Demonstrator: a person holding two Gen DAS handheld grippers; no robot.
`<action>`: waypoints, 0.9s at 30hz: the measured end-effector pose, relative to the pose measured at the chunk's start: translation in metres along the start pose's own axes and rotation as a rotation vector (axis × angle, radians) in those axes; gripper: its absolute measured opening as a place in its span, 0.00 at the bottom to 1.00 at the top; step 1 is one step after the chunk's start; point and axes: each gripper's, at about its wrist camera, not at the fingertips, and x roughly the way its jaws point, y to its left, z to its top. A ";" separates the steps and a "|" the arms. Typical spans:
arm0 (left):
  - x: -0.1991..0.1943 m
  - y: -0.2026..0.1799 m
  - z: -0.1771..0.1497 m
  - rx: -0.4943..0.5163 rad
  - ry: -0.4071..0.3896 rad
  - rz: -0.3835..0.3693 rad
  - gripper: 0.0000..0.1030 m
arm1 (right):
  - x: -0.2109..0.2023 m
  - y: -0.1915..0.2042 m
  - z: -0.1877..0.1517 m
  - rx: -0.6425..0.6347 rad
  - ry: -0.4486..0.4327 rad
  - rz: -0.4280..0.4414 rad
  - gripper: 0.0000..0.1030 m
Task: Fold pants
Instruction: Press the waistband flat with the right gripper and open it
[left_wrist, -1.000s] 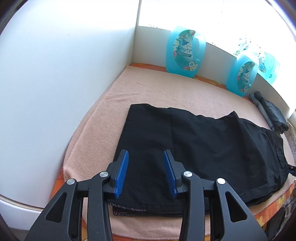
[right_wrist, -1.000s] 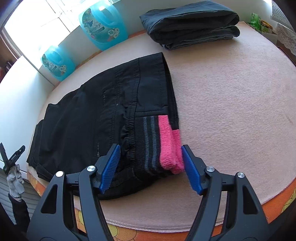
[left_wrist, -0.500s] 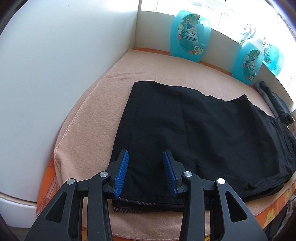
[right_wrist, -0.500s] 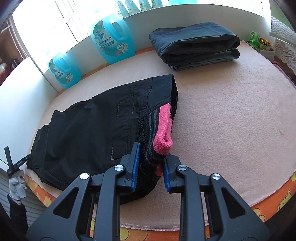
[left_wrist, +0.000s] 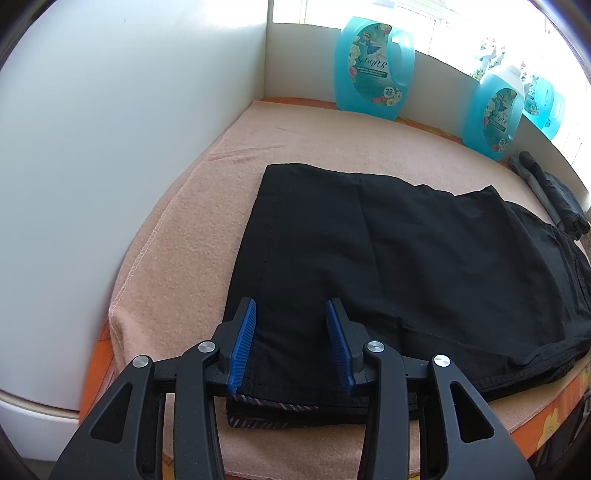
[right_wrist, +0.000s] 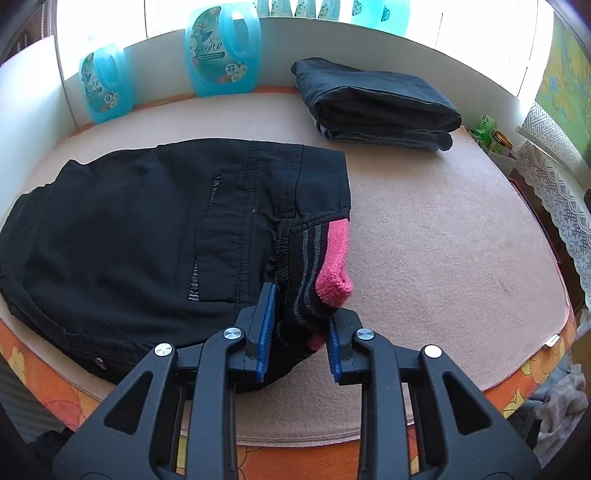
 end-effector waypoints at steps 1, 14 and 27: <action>-0.003 0.003 0.000 -0.015 -0.003 -0.001 0.37 | -0.004 -0.003 0.002 0.014 -0.005 0.003 0.32; -0.043 0.032 -0.017 -0.149 -0.031 -0.047 0.47 | -0.059 0.069 0.050 -0.133 -0.131 0.212 0.46; -0.030 0.034 -0.036 -0.257 0.000 -0.073 0.47 | -0.032 0.261 0.093 -0.451 -0.073 0.582 0.46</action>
